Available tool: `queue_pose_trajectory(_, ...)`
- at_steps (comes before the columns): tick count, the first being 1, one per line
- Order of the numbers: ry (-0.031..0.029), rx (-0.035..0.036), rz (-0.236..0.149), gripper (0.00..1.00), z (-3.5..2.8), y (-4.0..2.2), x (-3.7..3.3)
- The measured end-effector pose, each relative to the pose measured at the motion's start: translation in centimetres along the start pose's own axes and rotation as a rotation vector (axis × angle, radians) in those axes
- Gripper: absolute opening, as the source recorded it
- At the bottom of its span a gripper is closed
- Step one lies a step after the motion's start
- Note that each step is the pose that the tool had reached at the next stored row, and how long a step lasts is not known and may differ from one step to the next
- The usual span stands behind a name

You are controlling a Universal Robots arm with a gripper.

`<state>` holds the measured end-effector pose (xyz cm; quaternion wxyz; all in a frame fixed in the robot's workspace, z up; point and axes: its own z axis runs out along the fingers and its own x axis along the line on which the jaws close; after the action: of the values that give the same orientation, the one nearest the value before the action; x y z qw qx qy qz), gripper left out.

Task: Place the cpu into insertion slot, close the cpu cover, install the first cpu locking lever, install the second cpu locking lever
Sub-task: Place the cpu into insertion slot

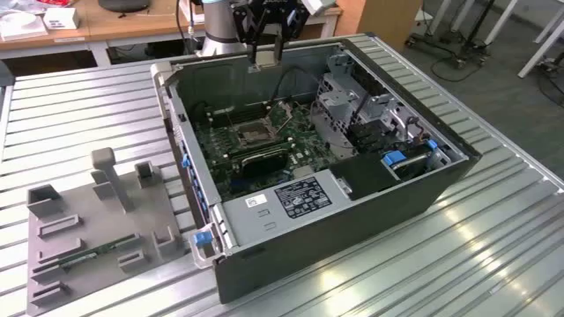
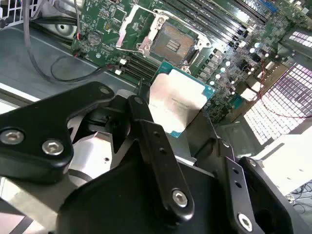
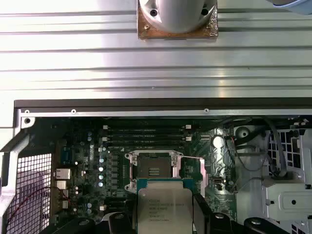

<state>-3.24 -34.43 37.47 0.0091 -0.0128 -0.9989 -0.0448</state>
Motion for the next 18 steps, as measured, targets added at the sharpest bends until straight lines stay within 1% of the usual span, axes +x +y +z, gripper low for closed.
queue_pose_trajectory(6,0.0,-0.0001,0.0,0.54,0.04,-0.01,0.03)
queue_pose_trajectory(12,0.0,-0.0001,0.0,0.54,0.12,-0.3,0.09)
queue_pose_trajectory(18,0.0001,0.0001,0.0,0.54,0.14,-0.33,0.09)
